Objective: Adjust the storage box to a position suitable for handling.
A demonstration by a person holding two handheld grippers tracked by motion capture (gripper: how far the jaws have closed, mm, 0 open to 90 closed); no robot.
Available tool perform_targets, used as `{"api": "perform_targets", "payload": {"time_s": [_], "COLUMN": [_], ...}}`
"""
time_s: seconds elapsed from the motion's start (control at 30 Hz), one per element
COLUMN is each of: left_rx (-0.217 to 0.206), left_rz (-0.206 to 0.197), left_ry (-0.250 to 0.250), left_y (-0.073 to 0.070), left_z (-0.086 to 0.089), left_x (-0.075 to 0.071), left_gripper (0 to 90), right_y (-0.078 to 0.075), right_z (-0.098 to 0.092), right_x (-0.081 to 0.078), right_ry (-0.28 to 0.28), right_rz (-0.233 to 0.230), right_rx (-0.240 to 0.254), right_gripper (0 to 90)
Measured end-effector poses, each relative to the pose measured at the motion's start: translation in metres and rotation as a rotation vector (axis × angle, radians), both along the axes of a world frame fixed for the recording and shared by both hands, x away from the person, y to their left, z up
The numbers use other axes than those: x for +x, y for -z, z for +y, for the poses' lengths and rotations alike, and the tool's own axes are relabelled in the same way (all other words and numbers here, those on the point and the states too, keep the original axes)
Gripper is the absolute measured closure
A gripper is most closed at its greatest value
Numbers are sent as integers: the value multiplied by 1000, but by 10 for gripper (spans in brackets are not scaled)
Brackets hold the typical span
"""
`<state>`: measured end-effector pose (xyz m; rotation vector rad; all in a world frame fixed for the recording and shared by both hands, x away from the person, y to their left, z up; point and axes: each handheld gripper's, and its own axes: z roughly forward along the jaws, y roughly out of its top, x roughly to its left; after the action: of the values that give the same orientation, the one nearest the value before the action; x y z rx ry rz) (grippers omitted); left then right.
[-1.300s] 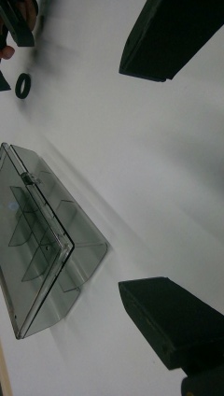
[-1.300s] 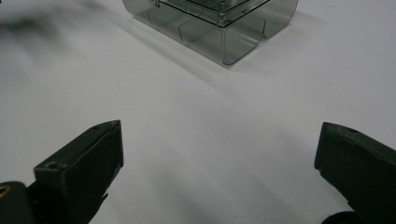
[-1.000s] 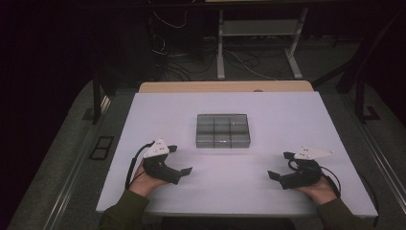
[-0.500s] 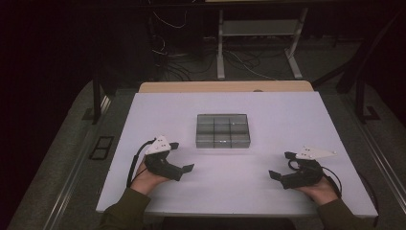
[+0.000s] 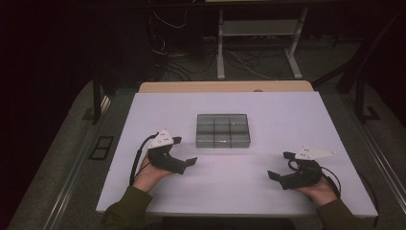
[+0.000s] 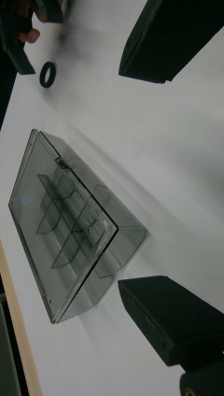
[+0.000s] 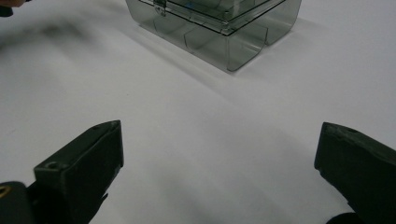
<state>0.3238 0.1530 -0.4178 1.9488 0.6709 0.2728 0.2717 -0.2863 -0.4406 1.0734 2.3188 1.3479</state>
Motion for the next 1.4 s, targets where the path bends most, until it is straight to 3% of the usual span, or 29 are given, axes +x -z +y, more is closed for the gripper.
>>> {"api": "perform_targets", "payload": {"time_s": [0.63,0.8,1.4], "left_rx": [-20,-6,-39], "left_rz": [-2,-9,-9], "left_ry": [29,44,34], "left_y": [-10,-11,-20], "left_z": [-19,-25,-37], "left_x": [24,29,50], "left_gripper": [0,0,10], "right_y": [1,1,1], "right_z": [1,0,1], "right_x": [3,3,3], "right_ry": [2,3,3], "right_rz": [8,5,5], "right_rx": [16,18,28], "right_gripper": [11,11,11]}}
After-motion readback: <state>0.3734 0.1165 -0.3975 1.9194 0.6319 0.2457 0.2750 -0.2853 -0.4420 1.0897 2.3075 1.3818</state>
